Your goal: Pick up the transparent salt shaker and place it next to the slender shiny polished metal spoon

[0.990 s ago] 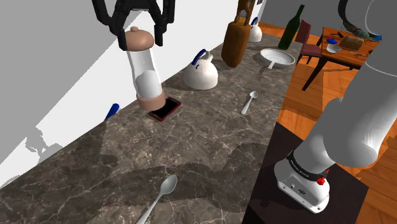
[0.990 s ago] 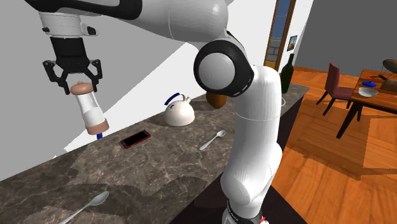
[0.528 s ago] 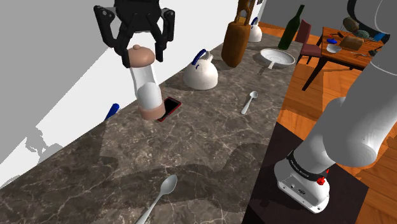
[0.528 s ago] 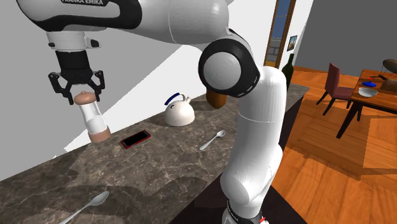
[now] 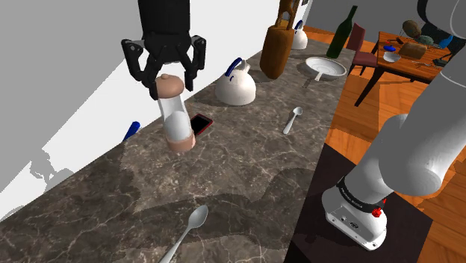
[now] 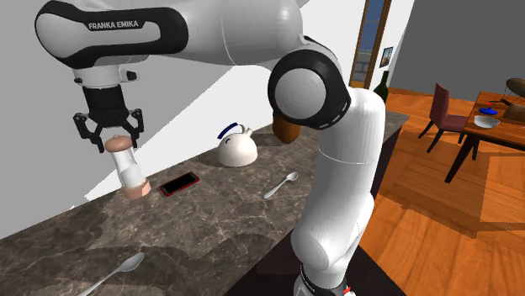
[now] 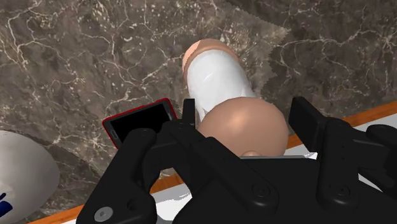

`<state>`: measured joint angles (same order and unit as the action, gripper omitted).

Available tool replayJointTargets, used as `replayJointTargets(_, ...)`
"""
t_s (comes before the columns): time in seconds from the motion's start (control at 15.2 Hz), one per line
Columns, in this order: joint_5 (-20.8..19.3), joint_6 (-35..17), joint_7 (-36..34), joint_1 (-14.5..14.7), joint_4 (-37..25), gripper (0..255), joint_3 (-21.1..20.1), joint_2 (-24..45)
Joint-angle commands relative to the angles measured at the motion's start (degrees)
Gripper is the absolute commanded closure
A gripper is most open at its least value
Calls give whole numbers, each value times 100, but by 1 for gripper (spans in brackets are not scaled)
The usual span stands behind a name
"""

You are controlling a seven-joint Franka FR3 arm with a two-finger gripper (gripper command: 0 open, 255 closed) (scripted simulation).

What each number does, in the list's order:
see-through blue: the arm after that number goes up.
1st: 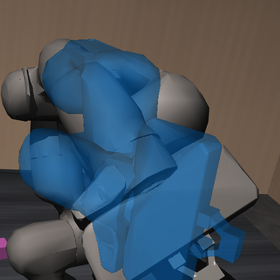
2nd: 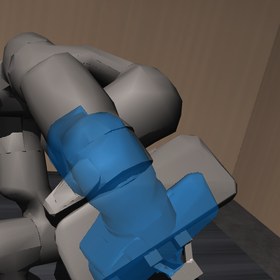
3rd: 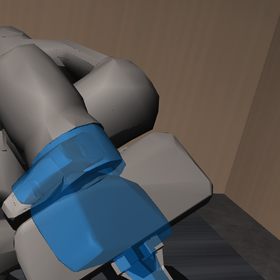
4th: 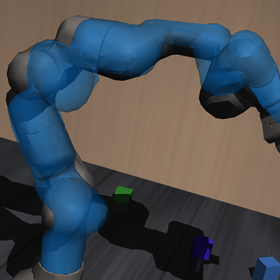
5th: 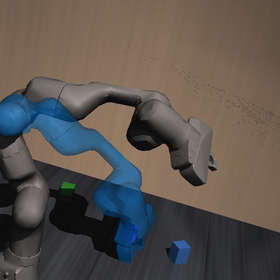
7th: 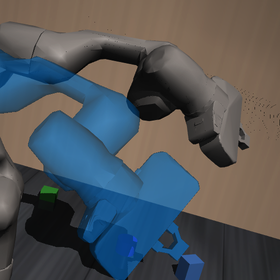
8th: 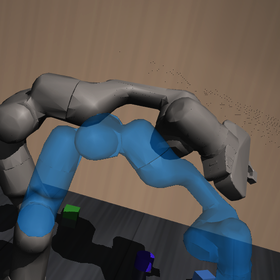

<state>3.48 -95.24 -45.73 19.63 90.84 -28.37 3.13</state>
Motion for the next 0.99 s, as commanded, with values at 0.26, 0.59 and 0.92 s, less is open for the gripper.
replayJointTargets(0.26, 43, -485, 59, -15, 556, 255, 10, -81)
replayJointTargets(0.59, 57, -872, 93, -18, 959, 255, 12, -98)
replayJointTargets(0.92, 55, -1252, 114, -16, 1322, 255, 10, -78)
